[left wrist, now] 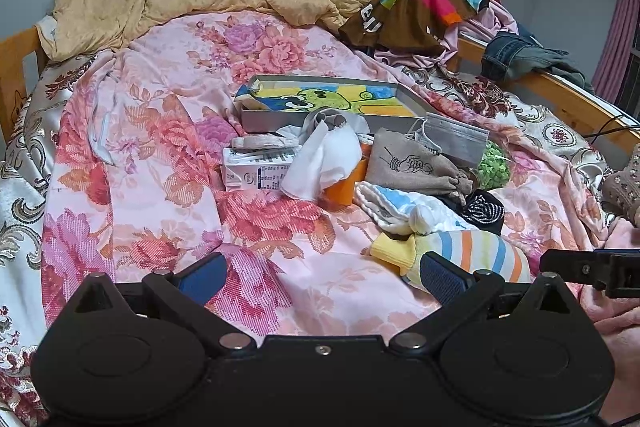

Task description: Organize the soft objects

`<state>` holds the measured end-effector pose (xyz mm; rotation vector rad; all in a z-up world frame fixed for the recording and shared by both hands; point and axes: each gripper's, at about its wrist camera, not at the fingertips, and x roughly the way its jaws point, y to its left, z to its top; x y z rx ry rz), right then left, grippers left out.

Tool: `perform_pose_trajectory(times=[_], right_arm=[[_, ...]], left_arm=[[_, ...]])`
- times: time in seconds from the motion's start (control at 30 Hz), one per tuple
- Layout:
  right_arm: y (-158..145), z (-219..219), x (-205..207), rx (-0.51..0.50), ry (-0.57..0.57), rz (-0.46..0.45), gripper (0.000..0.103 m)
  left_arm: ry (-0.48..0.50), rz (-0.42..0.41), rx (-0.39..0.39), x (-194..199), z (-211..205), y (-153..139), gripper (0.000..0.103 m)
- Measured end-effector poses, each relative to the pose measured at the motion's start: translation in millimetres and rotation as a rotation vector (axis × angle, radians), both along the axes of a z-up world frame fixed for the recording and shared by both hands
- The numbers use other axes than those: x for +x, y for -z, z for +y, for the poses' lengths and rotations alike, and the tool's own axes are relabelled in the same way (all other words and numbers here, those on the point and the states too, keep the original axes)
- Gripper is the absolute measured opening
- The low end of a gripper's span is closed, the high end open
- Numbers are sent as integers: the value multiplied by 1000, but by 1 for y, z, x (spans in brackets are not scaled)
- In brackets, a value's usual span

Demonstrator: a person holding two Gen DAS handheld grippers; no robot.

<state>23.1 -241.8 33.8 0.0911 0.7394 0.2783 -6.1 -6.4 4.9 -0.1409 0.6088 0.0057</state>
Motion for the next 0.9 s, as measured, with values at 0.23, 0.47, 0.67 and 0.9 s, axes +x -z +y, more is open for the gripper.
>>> perform_pose_trajectory(times=[0.23, 0.47, 0.67, 0.9], right_arm=[[0, 0, 0, 2, 0, 0, 103], [0, -1, 0, 3, 0, 0, 103], [3, 1, -1, 5, 1, 1, 103], [-1, -6, 1, 41, -29, 20, 103]], left_arm=[[-1, 0, 0, 0, 0, 0, 102], [0, 1, 0, 0, 0, 0, 102], [1, 1, 0, 0, 0, 0, 102], [-5, 16, 9, 4, 4, 2, 102]])
